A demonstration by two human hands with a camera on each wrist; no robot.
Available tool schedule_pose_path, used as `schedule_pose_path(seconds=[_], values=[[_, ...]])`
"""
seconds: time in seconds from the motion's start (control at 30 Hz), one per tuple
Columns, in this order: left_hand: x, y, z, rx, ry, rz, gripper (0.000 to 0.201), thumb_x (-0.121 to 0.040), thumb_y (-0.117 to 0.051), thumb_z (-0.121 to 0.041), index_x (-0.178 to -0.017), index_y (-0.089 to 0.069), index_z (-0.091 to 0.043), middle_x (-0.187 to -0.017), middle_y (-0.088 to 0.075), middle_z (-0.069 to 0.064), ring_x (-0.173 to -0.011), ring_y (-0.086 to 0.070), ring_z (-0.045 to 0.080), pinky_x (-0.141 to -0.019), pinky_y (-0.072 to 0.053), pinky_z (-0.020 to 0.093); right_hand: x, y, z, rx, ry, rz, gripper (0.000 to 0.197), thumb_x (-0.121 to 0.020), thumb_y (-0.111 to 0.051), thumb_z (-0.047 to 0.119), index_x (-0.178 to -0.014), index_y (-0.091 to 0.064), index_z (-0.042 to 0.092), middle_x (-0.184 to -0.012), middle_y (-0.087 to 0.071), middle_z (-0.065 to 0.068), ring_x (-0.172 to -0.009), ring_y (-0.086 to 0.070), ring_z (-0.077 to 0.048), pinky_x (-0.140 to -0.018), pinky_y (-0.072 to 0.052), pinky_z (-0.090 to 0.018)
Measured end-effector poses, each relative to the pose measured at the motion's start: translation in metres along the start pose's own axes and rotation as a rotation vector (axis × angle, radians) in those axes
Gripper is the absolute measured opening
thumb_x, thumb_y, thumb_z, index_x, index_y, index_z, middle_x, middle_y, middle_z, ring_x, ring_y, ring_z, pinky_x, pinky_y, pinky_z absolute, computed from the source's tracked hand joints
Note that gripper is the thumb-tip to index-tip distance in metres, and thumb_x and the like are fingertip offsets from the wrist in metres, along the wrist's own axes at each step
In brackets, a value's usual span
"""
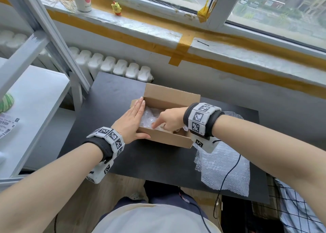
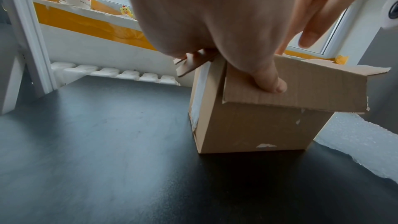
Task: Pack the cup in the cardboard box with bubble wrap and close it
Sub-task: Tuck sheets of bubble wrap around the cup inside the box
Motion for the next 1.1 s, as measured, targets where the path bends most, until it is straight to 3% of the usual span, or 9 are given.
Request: schedule_pose_path(seconds=[0.1,0.17,0.37,0.57,0.67,0.77,0.87,1.0,1.1], values=[[0.001,-0.001,0.001,0.009,-0.005,-0.014,0.122,-0.074,-0.065,-0.059,-0.145,0.017,-0.002,-0.156,0.021,0.011,-0.146,0.013,0.018,-0.122,-0.005,0.032,-0.018,-0.007,-0.002,0.050,-0.057,0.094,0.056,-0.093,-0.035,0.016,-0.145,-0.030,0.036,-0.156,-0.027,0.001,-0.141,-0.032,-0.025,-0.109,-0.031,-0.027],[0.002,-0.002,0.002,0.017,-0.006,-0.023,0.122,-0.074,-0.065,-0.059,-0.145,0.017,-0.003,-0.156,0.021,0.009,-0.145,0.014,0.015,-0.122,-0.004,0.031,-0.024,-0.009,-0.005,0.089,-0.083,0.123,0.054,-0.096,-0.036,0.020,-0.148,-0.025,0.032,-0.159,-0.020,-0.001,-0.143,-0.027,-0.025,-0.113,-0.025,-0.032],[0.001,-0.002,0.003,0.019,-0.002,-0.032,0.121,-0.074,-0.065,-0.059,-0.145,0.018,-0.005,-0.156,0.021,0.009,-0.146,0.012,0.016,-0.121,-0.004,0.030,-0.051,-0.020,-0.008,0.221,-0.087,0.164,0.048,-0.101,-0.033,0.032,-0.149,-0.025,0.024,-0.156,-0.028,-0.001,-0.143,-0.029,-0.024,-0.119,-0.020,-0.038],[0.001,0.000,0.003,0.019,-0.004,-0.016,0.121,-0.074,-0.064,-0.060,-0.146,0.017,-0.006,-0.156,0.021,0.008,-0.146,0.012,0.016,-0.121,-0.004,0.029,-0.048,-0.013,-0.007,0.125,-0.062,0.142,0.049,-0.100,-0.038,0.019,-0.148,-0.027,0.024,-0.153,-0.035,-0.002,-0.138,-0.037,-0.024,-0.113,-0.026,-0.033],[0.002,0.002,0.003,0.032,-0.006,-0.007,0.120,-0.073,-0.064,-0.062,-0.147,0.013,-0.008,-0.157,0.021,0.005,-0.146,0.012,0.015,-0.121,-0.004,0.029,-0.035,-0.009,-0.005,0.066,-0.065,0.082,0.051,-0.098,-0.040,0.017,-0.147,-0.031,0.028,-0.153,-0.034,-0.001,-0.139,-0.035,-0.022,-0.114,-0.025,-0.034],[0.007,0.006,0.003,0.073,0.007,0.011,0.110,-0.078,-0.059,-0.061,-0.149,0.008,-0.011,-0.158,0.019,0.001,-0.146,0.010,0.012,-0.120,-0.003,0.027,-0.022,-0.004,-0.003,-0.028,-0.068,-0.001,0.049,-0.095,-0.042,0.018,-0.141,-0.041,0.031,-0.147,-0.044,-0.002,-0.132,-0.044,-0.023,-0.109,-0.031,-0.032],[0.009,0.012,0.003,0.076,0.020,-0.002,0.092,-0.087,-0.052,-0.055,-0.150,-0.002,-0.012,-0.159,0.011,0.000,-0.147,0.004,0.013,-0.121,-0.005,0.029,-0.009,0.002,-0.003,-0.110,-0.079,-0.122,0.042,-0.095,-0.046,0.024,-0.137,-0.048,0.025,-0.139,-0.053,-0.003,-0.126,-0.050,-0.024,-0.107,-0.036,-0.032],[0.011,0.022,-0.001,0.005,0.039,-0.024,0.067,-0.092,-0.050,-0.044,-0.146,-0.027,-0.011,-0.159,-0.010,0.006,-0.145,-0.017,0.021,-0.120,-0.016,0.034,0.014,0.007,-0.004,-0.255,-0.137,-0.321,0.036,-0.097,-0.047,0.027,-0.131,-0.056,0.020,-0.134,-0.059,-0.002,-0.124,-0.053,-0.023,-0.104,-0.037,-0.030],[0.015,0.034,-0.007,-0.008,0.076,-0.038,0.046,-0.094,-0.051,-0.031,-0.136,-0.046,-0.013,-0.150,-0.032,0.007,-0.135,-0.036,0.026,-0.113,-0.029,0.037,0.031,0.005,-0.004,-0.390,-0.172,-0.467,0.034,-0.096,-0.049,0.029,-0.128,-0.058,0.020,-0.129,-0.062,-0.003,-0.118,-0.056,-0.024,-0.100,-0.040,-0.028]])
Point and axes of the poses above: each hand's wrist, its own x-axis away from the middle knuckle, its own y-axis out of the back of the hand, z = x × y, the point moved 4 cm from there along -x, towards the middle knuckle
